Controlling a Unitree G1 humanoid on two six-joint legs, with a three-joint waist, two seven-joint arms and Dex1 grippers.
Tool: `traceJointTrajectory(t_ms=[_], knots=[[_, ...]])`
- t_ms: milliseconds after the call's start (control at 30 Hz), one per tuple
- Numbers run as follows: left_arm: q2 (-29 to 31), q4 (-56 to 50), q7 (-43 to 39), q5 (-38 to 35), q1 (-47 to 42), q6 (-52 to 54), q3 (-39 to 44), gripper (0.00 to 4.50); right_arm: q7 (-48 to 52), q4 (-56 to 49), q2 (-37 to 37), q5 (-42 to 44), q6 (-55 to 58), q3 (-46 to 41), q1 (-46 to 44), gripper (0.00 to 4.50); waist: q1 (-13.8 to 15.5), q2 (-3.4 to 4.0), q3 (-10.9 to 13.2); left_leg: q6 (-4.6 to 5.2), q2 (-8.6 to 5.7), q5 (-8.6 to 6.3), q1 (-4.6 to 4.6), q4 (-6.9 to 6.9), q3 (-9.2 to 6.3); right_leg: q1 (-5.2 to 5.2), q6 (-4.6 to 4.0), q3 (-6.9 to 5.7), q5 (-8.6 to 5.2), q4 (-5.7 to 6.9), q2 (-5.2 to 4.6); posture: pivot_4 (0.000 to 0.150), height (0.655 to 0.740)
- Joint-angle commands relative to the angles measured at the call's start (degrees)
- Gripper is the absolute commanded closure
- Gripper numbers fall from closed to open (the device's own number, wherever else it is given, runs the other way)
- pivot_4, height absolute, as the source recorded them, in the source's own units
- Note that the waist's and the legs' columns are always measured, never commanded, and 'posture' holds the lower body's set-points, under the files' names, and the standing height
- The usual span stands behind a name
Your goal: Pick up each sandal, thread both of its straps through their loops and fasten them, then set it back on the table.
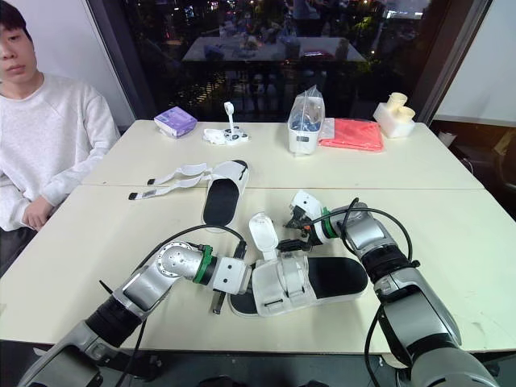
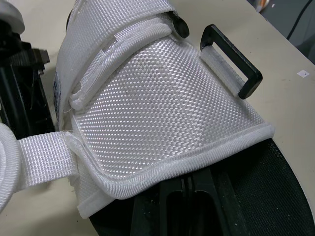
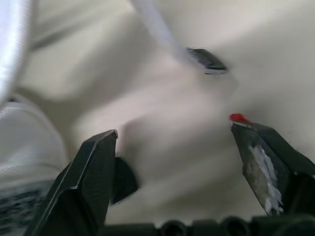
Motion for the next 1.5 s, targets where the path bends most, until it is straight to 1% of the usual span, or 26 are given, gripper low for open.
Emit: traceJointTrajectory(t_ms=[33, 100, 200, 333, 400, 500, 567, 667, 900, 1167, 1267, 1400, 1433, 1500], knots=[[0.5, 4.2, -2.6, 4.3, 4.2, 2.0, -6.6, 4.5, -1.7, 2.1, -0.6, -1.2, -1.7, -2.9, -2.3, 0.54, 0.1, 0.0, 0.0, 0.0, 0.0, 0.0, 0.0, 0.0, -0.02, -0.05, 0.0, 0.0, 0.0, 0.0, 0.0, 0.15, 0.74], [0.8, 3.8, -2.9, 4.1, 4.4, 2.0, -6.5, 4.5, -0.5, -1.3, -2.4, 0.9, 2.0, -5.8, -3.0, 0.54, 0.1, 0.02, 0.0, 0.0, 0.0, 0.0, -0.01, 0.0, -0.03, -0.21, 0.0, 0.01, -0.01, 0.0, -0.01, 0.15, 0.74], [1.0, 3.5, -3.1, 4.1, 4.6, 1.9, -6.5, 4.5, 2.0, -8.9, -5.3, 3.9, 9.1, -8.8, -1.8, 0.54, 0.2, 0.05, 0.0, 0.01, -0.01, 0.0, -0.14, 0.0, -0.02, -0.11, 0.0, 0.02, -0.01, 0.0, -0.03, 0.15, 0.74], [0.7, 3.8, -2.7, 4.3, 4.1, 2.0, -6.4, 4.5, 6.4, -21.8, -9.4, 10.6, 22.9, -11.0, 2.2, 0.54, 0.2, 0.04, 0.0, 0.0, 0.0, -0.01, -0.12, 0.0, -0.07, -0.07, 0.0, 0.01, -0.01, -0.04, -0.07, 0.15, 0.74], [0.4, 4.3, -2.6, 4.2, 3.8, 1.9, -6.2, 4.5, 6.9, -25.9, -10.3, 13.1, 28.2, -11.6, 3.4, 0.54, 0.2, 0.04, 0.0, 0.0, 0.01, -0.03, -0.11, 0.0, -0.08, -0.08, 0.0, 0.0, -0.01, -0.08, -0.16, 0.15, 0.74], [0.1, 5.2, -2.5, 4.2, 3.3, 1.6, -6.1, 4.5, 6.7, -29.3, -9.9, 17.0, 35.8, -12.2, 4.0, 0.54, 0.2, 0.04, 0.0, 0.02, 0.01, -0.06, -0.12, 0.0, -0.08, -0.35, 0.0, 0.0, 0.0, -0.06, -0.26, 0.15, 0.74], [0.0, 5.9, -2.5, 4.2, 2.8, 1.1, -5.9, 4.5, 6.1, -29.7, -9.2, 17.9, 37.5, -11.5, 4.0, 0.54, 0.3, 0.04, 0.0, 0.04, 0.0, -0.07, -0.14, 0.0, -0.08, -0.38, 0.0, 0.01, 0.0, -0.05, -0.28, 0.15, 0.74], [-0.2, 7.0, -2.5, 4.3, 2.2, 0.4, -5.6, 4.5, 4.7, -28.1, -6.8, 18.5, 38.1, -10.4, 3.6, 0.54, 0.3, 0.04, 0.0, 0.06, -0.02, -0.09, -0.14, 0.0, -0.08, -0.37, 0.0, 0.02, 0.0, -0.05, -0.31, 0.15, 0.74], [-0.5, 7.4, -1.4, 3.8, 2.4, 0.7, -4.3, 4.5, 4.0, -18.8, 0.5, 17.0, 35.5, -6.8, -0.4, 0.54, 0.3, 0.03, 0.0, 0.08, -0.06, -0.07, -0.14, 0.02, -0.07, -0.39, -0.01, 0.0, 0.02, 0.04, -0.3, 0.15, 0.74], [-0.6, 6.4, -0.1, 4.2, 3.2, 1.7, -3.6, 4.5, 4.7, -3.8, 8.8, 17.1, 32.8, -7.4, -9.0, 0.54, 0.2, 0.04, 0.0, 0.07, -0.08, -0.05, -0.13, 0.02, -0.07, -0.41, -0.01, -0.01, 0.02, 0.1, -0.17, 0.15, 0.74], [-0.7, 6.0, 0.4, 4.3, 3.5, 2.1, -3.7, 4.5, 5.1, -0.1, 9.9, 17.5, 32.2, -8.8, -11.5, 0.54, 0.3, 0.04, 0.0, 0.08, -0.1, -0.05, -0.14, 0.03, -0.07, -0.4, -0.01, 0.0, 0.02, 0.1, -0.17, 0.15, 0.74], [-0.7, 5.5, 1.1, 4.2, 3.9, 2.8, -3.5, 4.5, 5.9, 2.1, 10.0, 17.3, 31.8, -9.3, -13.5, 0.54, 0.2, 0.04, 0.0, 0.07, -0.14, -0.05, -0.14, 0.03, -0.07, -0.4, -0.01, 0.01, 0.02, 0.11, -0.18, 0.15, 0.74], [-0.7, 5.4, 1.2, 4.2, 3.9, 2.9, -3.6, 4.5, 6.0, 2.5, 9.7, 17.3, 31.7, -9.7, -14.0, 0.76, 0.2, 0.04, 0.0, 0.07, -0.14, -0.05, -0.13, 0.03, -0.07, -0.4, -0.01, 0.01, 0.02, 0.11, -0.18, 0.15, 0.74], [-0.9, 5.4, 1.2, 4.1, 4.0, 3.0, -3.6, 4.5, 6.3, 3.1, 9.2, 17.1, 31.2, -10.2, -14.9, 1.36, 0.2, 0.04, 0.0, 0.07, -0.14, -0.06, -0.13, 0.03, -0.07, -0.41, -0.01, 0.01, 0.02, 0.11, -0.18, 0.15, 0.74]])
